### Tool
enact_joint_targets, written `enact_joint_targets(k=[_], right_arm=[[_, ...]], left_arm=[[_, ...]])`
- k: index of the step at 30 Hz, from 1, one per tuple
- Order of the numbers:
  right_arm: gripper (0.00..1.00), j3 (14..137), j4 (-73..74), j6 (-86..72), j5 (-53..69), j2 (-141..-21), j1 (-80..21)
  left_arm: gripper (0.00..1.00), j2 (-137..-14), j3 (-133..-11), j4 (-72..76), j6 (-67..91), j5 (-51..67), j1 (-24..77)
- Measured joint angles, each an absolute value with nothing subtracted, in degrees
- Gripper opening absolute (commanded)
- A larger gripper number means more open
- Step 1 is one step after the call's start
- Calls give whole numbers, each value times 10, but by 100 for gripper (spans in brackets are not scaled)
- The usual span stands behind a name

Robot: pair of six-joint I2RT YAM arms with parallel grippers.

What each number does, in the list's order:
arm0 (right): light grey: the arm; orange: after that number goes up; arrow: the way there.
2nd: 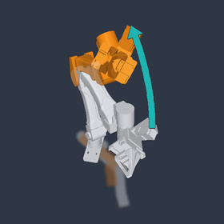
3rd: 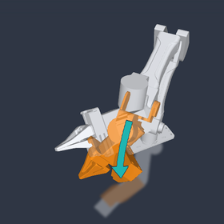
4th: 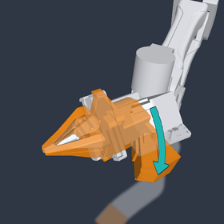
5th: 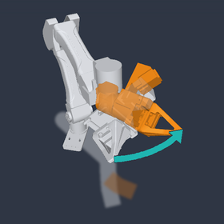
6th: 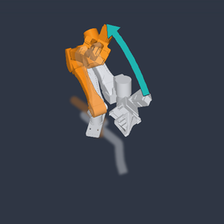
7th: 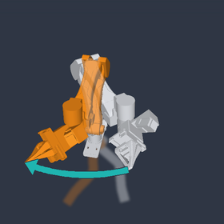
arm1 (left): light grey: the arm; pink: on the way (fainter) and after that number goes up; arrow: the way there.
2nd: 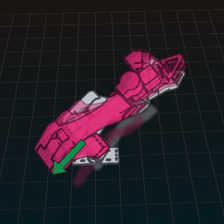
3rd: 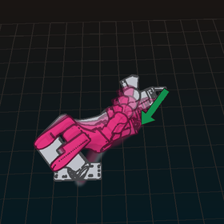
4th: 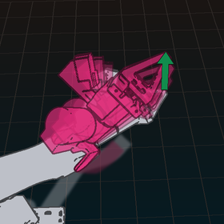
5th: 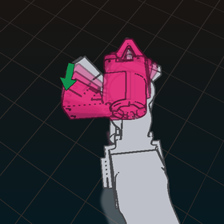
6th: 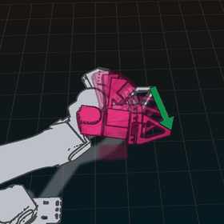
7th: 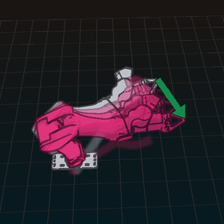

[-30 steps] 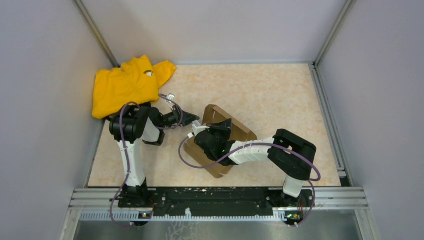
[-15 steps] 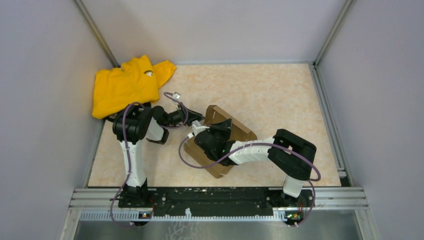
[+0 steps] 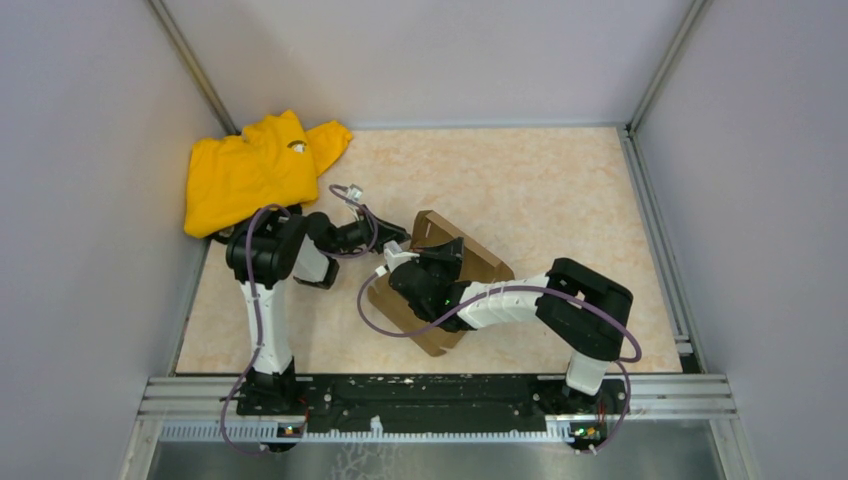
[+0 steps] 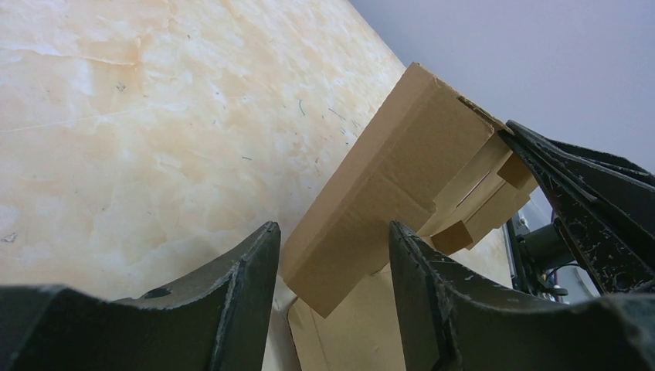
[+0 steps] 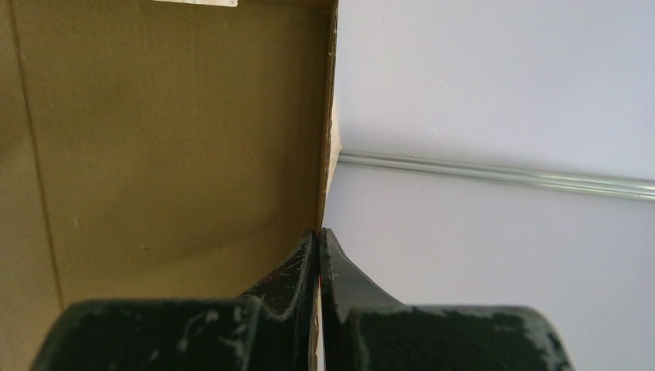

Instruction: Fold the paper box

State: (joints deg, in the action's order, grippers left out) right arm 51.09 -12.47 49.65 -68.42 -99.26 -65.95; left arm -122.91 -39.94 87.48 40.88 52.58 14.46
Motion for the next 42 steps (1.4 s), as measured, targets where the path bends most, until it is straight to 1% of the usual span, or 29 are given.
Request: enact_joint_targets(k=[9,24,42], right_arm=[[0,511,-125,493,-684,-993,-660],[0,511,-124,492,-683,-993,-660],[0,511,-124,488,-683,-993,-660]], left_arm=[[63,-1229,-393,882,411,534,145],[64,-1229,-390,882,408,536,161],[63,-1229,-397,849,359,518,177]])
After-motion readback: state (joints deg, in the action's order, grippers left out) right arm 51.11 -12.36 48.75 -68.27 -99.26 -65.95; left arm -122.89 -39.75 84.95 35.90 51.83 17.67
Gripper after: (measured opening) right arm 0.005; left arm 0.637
